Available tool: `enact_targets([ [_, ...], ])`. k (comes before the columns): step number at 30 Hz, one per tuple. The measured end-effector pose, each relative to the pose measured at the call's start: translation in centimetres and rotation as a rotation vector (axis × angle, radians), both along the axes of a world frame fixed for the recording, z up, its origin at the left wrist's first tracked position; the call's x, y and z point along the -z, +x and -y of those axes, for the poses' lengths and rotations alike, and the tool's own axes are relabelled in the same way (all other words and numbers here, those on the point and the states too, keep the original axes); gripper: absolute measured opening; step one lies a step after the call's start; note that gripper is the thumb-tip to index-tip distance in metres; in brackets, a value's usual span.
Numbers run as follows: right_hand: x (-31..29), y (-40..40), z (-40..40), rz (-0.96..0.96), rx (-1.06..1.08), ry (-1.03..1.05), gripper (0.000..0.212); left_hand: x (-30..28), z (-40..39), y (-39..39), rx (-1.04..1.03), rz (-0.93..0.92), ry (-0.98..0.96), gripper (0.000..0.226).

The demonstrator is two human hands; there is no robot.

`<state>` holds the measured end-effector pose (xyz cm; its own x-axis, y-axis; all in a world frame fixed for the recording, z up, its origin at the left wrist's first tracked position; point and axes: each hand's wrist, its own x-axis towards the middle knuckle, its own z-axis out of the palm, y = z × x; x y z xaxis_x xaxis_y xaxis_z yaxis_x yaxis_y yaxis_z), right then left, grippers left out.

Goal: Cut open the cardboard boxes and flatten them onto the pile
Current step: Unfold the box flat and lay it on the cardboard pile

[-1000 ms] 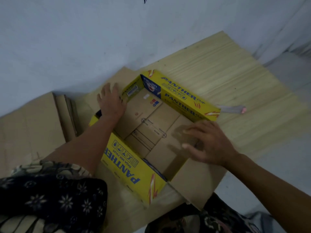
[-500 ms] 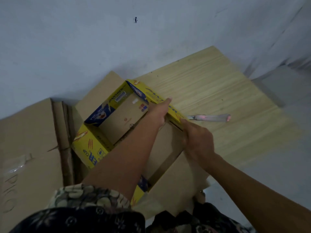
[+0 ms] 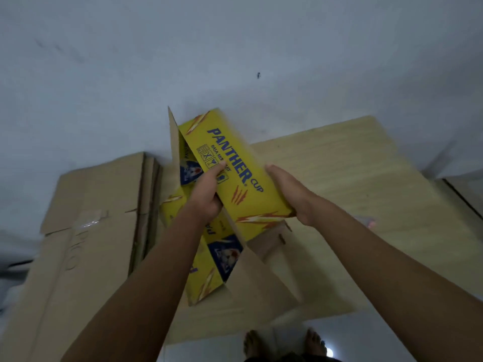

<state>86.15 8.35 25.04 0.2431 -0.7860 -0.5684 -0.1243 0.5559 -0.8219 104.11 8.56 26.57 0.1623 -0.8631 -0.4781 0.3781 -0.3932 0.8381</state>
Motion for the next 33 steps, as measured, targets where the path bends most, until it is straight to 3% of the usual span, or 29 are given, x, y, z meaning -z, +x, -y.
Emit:
enact_targets([
  [3, -1.3, 1.6, -0.4, 0.074, -0.110, 0.041, 0.064, -0.7, -2.4, 2.5, -0.077, -0.077, -0.021, 0.032],
  [5, -1.0, 2.3, -0.7, 0.100, -0.110, 0.012, 0.045, -1.0, -3.9, 3.8, -0.094, -0.134, -0.029, 0.027],
  [6, -0.8, 2.5, -1.1, 0.055, -0.122, -0.007, 0.050, -1.0, -4.5, 4.3, -0.099, -0.145, -0.034, 0.028],
  [8, 0.4, 3.0, -1.7, -0.052, -0.142, 0.023, 0.097, -0.5, -5.6, 5.5, -0.120, -0.125, -0.033, 0.034],
  [9, 0.8, 3.2, -2.0, -0.058, -0.133, 0.064, 0.106, -0.4, -5.9, 5.8, -0.113, -0.121, -0.032, 0.040],
  [12, 1.7, 3.8, -2.9, -0.046, -0.155, 0.128, 0.095, 0.2, -6.7, 6.5, -0.044, -0.120, -0.034, 0.070],
  [14, 1.4, 4.2, -3.8, -0.007, -0.196, 0.126, 0.077, 0.4, -6.8, 6.5, -0.020, -0.135, -0.044, 0.081],
  [17, 1.9, 4.9, -4.3, 0.045, 0.035, 0.118, 0.058, 0.7, -6.6, 6.8, -0.001, -0.121, -0.051, 0.097],
  [21, 2.2, 4.8, -3.4, -0.125, 0.298, -0.087, 0.071, -0.3, -6.3, 8.1, -0.126, -0.140, 0.037, 0.100],
  [23, 1.1, 4.7, -2.8, -0.274, 0.305, -0.176, 0.081, -2.0, -5.9, 8.8, -0.086, -0.042, 0.022, 0.108],
  [26, -0.8, 5.0, -2.1, -0.530, 0.274, -0.279, 0.081, -5.5, -5.5, 8.5, 0.090, 0.256, 0.078, 0.117],
  [29, -2.3, 5.7, -1.9, -0.638, 0.278, -0.360, 0.077, -7.6, -5.0, 7.4, 0.228, 0.473, 0.111, 0.128],
  [30, -2.5, 5.8, -1.9, -0.652, 0.283, -0.381, 0.077, -7.8, -4.9, 7.1, 0.227, 0.513, 0.117, 0.129],
  [31, -2.6, 5.8, -1.9, -0.661, 0.289, -0.395, 0.077, -7.7, -4.7, 7.0, 0.223, 0.524, 0.109, 0.113],
  [33, -2.5, 5.3, -2.1, -0.664, 0.307, -0.384, 0.079, -7.7, -5.1, 7.1, 0.198, 0.459, 0.084, 0.058],
])
